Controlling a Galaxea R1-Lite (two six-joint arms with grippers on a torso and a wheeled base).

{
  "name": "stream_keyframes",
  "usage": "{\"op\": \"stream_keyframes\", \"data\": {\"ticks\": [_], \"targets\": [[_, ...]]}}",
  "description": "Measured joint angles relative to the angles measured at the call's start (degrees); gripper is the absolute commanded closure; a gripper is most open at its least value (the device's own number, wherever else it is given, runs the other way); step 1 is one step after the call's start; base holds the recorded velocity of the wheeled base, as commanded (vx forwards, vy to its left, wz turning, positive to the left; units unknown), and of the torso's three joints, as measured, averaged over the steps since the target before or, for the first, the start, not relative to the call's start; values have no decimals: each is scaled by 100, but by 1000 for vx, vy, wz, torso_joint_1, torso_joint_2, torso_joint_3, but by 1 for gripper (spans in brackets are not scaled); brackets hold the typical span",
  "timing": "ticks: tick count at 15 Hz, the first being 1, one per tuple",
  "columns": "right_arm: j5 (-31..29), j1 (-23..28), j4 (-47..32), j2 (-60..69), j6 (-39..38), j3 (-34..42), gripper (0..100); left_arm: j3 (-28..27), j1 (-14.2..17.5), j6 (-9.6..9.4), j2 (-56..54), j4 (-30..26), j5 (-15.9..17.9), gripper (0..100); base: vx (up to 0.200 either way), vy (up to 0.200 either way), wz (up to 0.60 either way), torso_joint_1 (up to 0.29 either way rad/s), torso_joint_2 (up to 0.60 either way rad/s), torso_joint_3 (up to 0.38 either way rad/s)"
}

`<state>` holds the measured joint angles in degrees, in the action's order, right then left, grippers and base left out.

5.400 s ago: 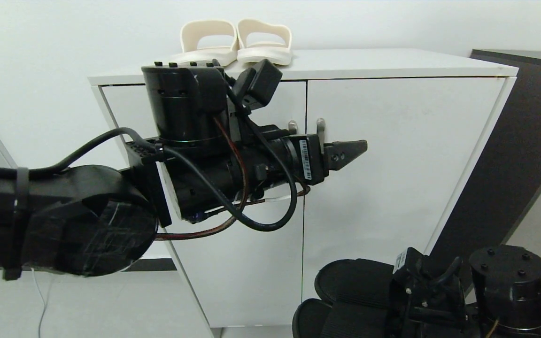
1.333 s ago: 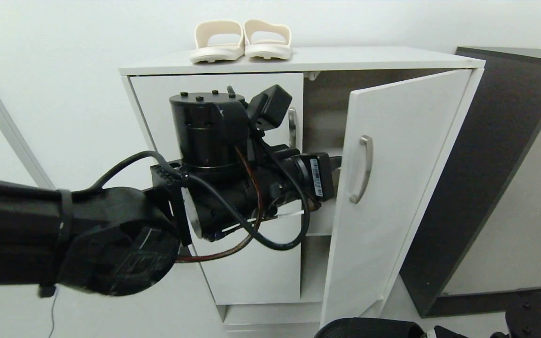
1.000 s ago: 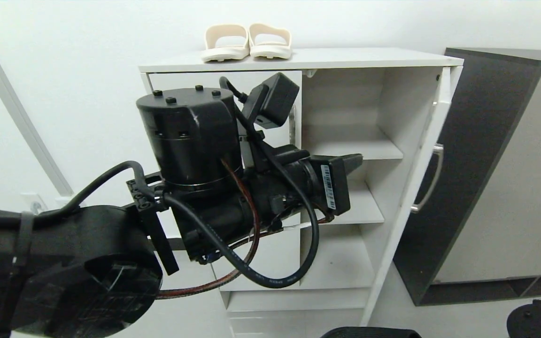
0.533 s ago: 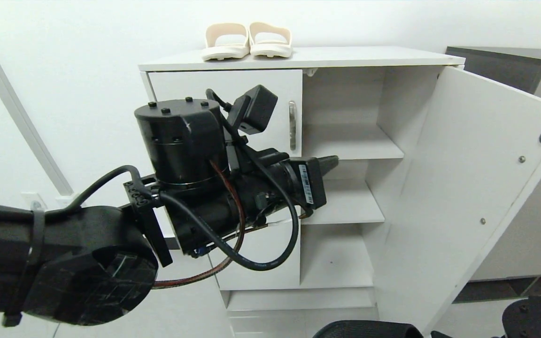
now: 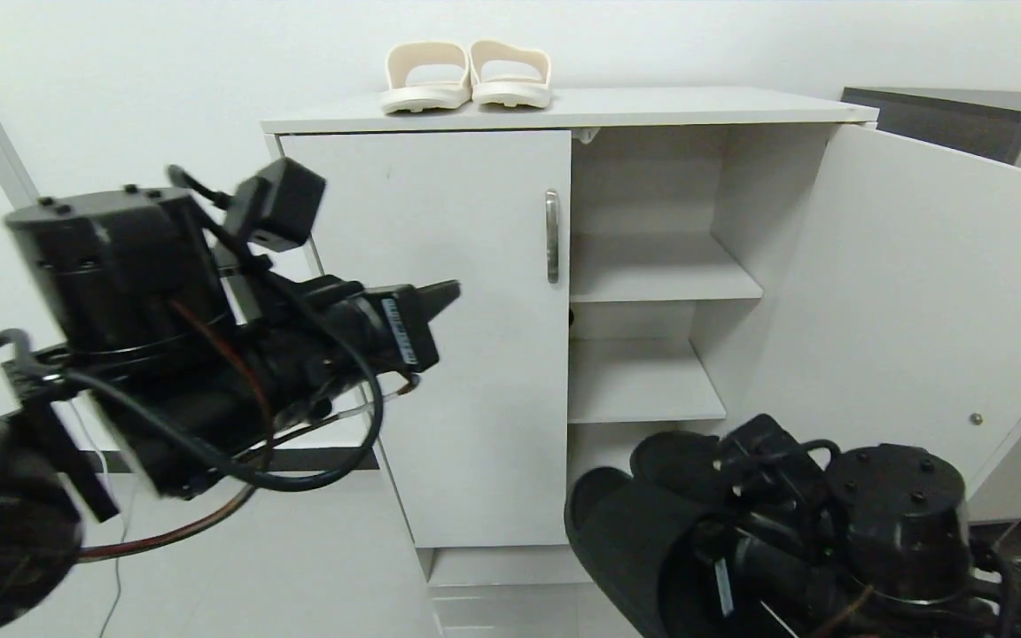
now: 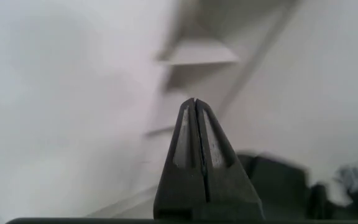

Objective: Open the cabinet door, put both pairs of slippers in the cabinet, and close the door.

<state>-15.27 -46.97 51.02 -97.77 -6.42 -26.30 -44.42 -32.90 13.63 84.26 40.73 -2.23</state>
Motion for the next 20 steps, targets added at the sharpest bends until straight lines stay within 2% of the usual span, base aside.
{"op": "stream_keyframes", "data": {"ticks": [1, 3, 5, 6, 9, 12, 14, 15, 18, 19, 20], "targets": [[-460, 22, 13, -210, -167, -336, 100, 221, 171, -116, -354, -151, -250, 100, 0, 0, 0, 0, 0, 0], [-1185, 141, 35, -617, -301, -929, 100, 717, 503, -283, -1189, -655, -1061, 100, 0, 0, 0, 0, 0, 0], [-1607, 306, 41, -920, -318, -1223, 100, 1303, 820, -371, -2072, -1117, -2057, 100, 0, 0, 0, 0, 0, 0], [-1713, 351, 44, -1011, -310, -1273, 100, 1596, 1036, -419, -2516, -1265, -2377, 100, 0, 0, 0, 0, 0, 0], [-1820, 382, 51, -1104, -263, -1314, 100, 2723, 1896, -655, -4000, -1607, -2795, 100, 0, 0, 0, 0, 0, 0], [-1863, 371, 49, -1117, -246, -1265, 100, 3792, 2610, -794, -5576, -2108, -2892, 100, 0, 0, 0, 0, 0, 0], [-1858, 328, 44, -1130, -249, -1212, 100, 4120, 2984, -980, -6717, -2905, -2672, 100, 0, 0, 0, 0, 0, 0], [-1863, 323, 51, -1137, -246, -1198, 100, 4242, 3098, -1081, -7245, -3400, -2281, 100, 0, 0, 0, 0, 0, 0], [-1858, 296, 51, -1146, -244, -1165, 100, 4398, 3255, -1180, -8079, -3862, -397, 100, 0, 0, 0, 0, 0, 0], [-1858, 299, 46, -1147, -239, -1161, 100, 4424, 3266, -1219, -8205, -4033, 95, 100, 0, 0, 0, 0, 0, 0], [-1855, 296, 46, -1154, -235, -1161, 100, 4431, 3283, -1349, -8281, -4084, 324, 100, 0, 0, 0, 0, 0, 0]]}}
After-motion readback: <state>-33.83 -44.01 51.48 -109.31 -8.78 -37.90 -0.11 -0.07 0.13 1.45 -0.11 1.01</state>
